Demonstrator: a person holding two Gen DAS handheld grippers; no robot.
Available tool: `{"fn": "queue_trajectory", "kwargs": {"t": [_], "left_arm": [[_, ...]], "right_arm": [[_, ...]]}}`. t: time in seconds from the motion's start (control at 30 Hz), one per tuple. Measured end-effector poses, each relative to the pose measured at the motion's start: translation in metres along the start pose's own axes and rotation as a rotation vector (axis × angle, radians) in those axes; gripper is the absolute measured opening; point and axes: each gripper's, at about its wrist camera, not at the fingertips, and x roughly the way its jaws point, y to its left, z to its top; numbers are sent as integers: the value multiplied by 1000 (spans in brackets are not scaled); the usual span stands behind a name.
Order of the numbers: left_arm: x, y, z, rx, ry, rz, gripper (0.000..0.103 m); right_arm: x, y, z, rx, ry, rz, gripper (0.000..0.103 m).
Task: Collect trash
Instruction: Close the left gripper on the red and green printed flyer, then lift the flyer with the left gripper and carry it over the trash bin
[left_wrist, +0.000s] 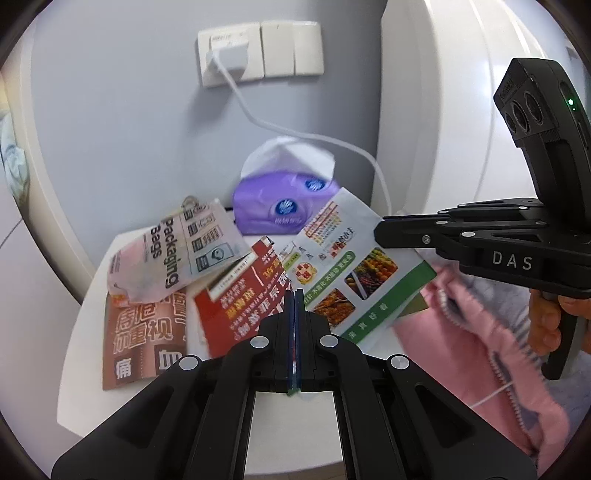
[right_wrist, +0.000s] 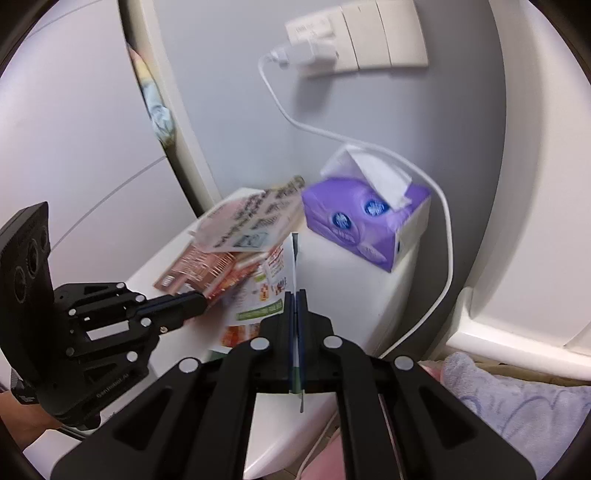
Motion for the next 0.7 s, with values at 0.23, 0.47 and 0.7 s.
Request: {"fn": "queue_trajectory", "kwargs": {"t": [0.23, 0.47, 0.7], "left_arm": [[-35, -14, 15, -9, -31, 15, 0], [-67, -18, 24, -25, -61, 35, 0], [-105, -16, 28, -35, -94, 69, 0]], "right_arm": [[-33, 15, 2, -24, -27, 3, 4], [-63, 27, 7, -41, -54, 1, 4], [-92, 49, 11, -81, -83, 21, 4]]}}
